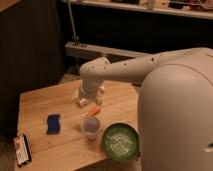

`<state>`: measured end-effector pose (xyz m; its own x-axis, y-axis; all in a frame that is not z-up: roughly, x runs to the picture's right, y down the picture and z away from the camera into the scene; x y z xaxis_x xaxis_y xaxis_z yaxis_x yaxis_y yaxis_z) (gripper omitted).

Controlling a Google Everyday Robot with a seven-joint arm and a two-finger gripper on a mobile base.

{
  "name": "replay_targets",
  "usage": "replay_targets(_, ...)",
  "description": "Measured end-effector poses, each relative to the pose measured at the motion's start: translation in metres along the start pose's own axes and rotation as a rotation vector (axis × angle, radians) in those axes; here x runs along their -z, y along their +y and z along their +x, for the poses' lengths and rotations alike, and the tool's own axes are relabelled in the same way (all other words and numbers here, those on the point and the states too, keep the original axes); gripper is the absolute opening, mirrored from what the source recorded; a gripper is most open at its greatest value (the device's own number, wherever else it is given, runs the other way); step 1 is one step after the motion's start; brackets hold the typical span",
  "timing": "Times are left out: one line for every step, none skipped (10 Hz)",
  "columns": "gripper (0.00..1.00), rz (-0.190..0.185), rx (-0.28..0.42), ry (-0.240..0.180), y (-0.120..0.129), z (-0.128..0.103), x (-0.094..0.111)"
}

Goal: Wipe the white sponge on the table

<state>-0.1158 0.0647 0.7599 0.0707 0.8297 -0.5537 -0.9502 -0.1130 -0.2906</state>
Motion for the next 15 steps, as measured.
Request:
replay_targets(0.8, 0.0, 0.0, 0.0, 0.0004, 0.0001, -0.0002)
replay_targets(0.8, 0.0, -0.001, 0.0, 0.0, 0.0001, -0.0001)
replay_targets(0.8, 0.0, -0.001, 0.0, -0.0003, 0.0, 0.0)
replay_targets(0.8, 0.0, -0.001, 0.0, -0.0003, 0.0002, -0.0001)
replay_targets(0.8, 0.001, -0.001, 0.0, -0.0005, 0.0003, -0.0001)
replay_targets(0.8, 0.001, -0.001, 0.0, -0.0005, 0.0002, -0.0001)
replay_targets(0.8, 0.001, -0.002, 0.0, -0.0007, 0.0002, -0.0001)
replay_targets(0.8, 0.001, -0.002, 0.0, -0.0007, 0.0003, -0.0001)
replay_targets(0.8, 0.001, -0.001, 0.0, -0.0006, 0.0003, 0.0)
replay_targets(0.8, 0.001, -0.002, 0.0, -0.0007, 0.0002, -0.0001)
replay_targets(0.8, 0.001, -0.002, 0.001, -0.0007, 0.0003, -0.0001)
replay_targets(0.8, 0.001, -0.002, 0.0, -0.0007, 0.0002, -0.0001)
replay_targets(0.8, 0.001, -0.002, 0.0, -0.0007, 0.0002, 0.0)
replay_targets(0.8, 0.002, -0.002, 0.0, -0.0003, -0.0008, 0.0001)
replay_targets(0.8, 0.01, 0.001, -0.004, -0.0001, -0.005, 0.0011)
